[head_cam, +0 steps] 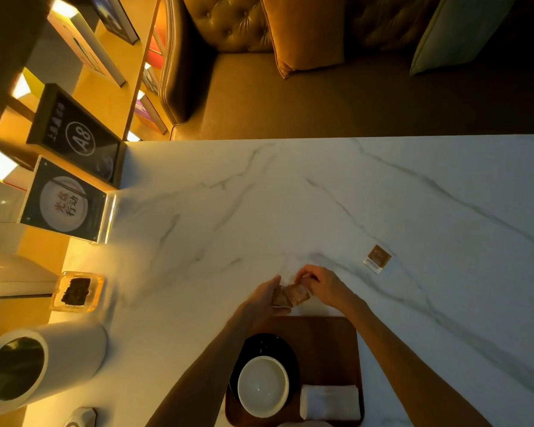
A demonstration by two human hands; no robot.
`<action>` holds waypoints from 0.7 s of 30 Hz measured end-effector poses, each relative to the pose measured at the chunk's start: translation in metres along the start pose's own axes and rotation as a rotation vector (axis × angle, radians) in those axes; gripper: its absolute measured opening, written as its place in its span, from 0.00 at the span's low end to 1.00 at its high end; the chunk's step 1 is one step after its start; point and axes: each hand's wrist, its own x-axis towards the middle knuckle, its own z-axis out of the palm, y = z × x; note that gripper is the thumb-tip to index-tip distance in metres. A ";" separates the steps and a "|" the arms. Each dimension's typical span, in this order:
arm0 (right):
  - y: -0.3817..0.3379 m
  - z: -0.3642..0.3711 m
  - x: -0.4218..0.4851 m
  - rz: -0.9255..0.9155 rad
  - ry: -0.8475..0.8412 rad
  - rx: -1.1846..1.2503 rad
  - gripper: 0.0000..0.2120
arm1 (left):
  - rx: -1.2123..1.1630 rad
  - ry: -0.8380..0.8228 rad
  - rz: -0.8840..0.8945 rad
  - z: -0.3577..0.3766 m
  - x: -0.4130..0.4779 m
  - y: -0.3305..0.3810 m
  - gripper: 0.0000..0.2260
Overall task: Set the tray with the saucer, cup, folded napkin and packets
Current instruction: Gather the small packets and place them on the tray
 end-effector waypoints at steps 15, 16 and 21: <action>0.003 0.000 -0.024 0.051 0.164 0.218 0.08 | 0.113 -0.219 0.165 0.010 -0.014 -0.012 0.08; 0.006 0.001 -0.027 0.068 0.161 0.256 0.08 | 0.153 -0.248 0.176 0.012 -0.017 -0.013 0.07; 0.013 -0.001 -0.034 0.103 0.197 0.322 0.06 | 0.164 -0.190 0.185 0.024 -0.015 -0.016 0.09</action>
